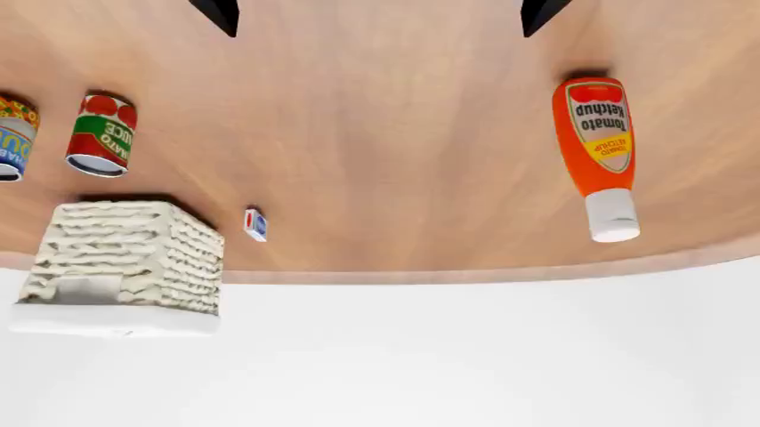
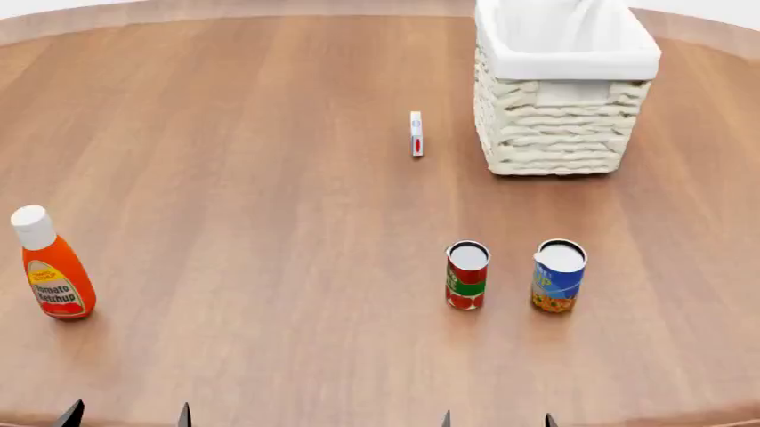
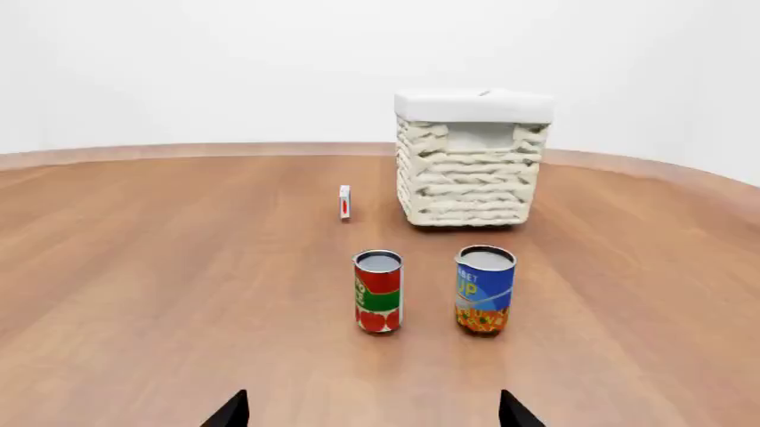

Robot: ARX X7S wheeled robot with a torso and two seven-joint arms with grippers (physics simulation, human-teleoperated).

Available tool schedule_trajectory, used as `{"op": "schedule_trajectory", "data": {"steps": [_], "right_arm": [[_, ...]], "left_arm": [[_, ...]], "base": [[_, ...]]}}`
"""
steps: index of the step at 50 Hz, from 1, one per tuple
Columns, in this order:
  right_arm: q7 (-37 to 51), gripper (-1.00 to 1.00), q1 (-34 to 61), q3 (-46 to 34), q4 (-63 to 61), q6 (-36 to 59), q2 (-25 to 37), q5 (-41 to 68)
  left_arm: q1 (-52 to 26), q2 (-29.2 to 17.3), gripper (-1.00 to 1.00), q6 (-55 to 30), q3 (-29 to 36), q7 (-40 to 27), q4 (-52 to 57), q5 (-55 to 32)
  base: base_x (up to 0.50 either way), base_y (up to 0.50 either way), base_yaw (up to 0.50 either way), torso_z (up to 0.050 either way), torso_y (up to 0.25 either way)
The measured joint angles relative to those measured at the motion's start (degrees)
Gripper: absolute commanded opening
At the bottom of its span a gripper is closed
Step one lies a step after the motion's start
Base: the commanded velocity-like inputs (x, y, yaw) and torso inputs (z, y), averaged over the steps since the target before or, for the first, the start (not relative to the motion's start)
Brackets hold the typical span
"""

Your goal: Pick up the ketchup, and put it in the basket.

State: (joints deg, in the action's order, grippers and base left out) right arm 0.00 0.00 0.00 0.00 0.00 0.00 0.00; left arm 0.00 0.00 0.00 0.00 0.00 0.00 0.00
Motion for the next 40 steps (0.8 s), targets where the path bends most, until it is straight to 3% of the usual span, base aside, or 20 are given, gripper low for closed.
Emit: {"op": "schedule_trajectory", "data": {"steps": [26, 40], "right_arm": [[4.5, 1.0, 0.6, -3.7, -1.4, 2.6, 3.2, 2.6], [7.8, 1.0, -0.2, -6.4, -13.1, 9.3, 5.1, -0.7]], "left_arm": [[-0.1, -2.5, 1.0, -0.7, 3.4, -4.4, 1.5, -0.8], [0.8, -4.2, 1.0, -4.1, 5.1, -5.6, 7.9, -0.5]], "base": [[0.0, 0.0, 0.0, 0.0, 0.0], [0.0, 0.0, 0.0, 0.0, 0.0]]}}
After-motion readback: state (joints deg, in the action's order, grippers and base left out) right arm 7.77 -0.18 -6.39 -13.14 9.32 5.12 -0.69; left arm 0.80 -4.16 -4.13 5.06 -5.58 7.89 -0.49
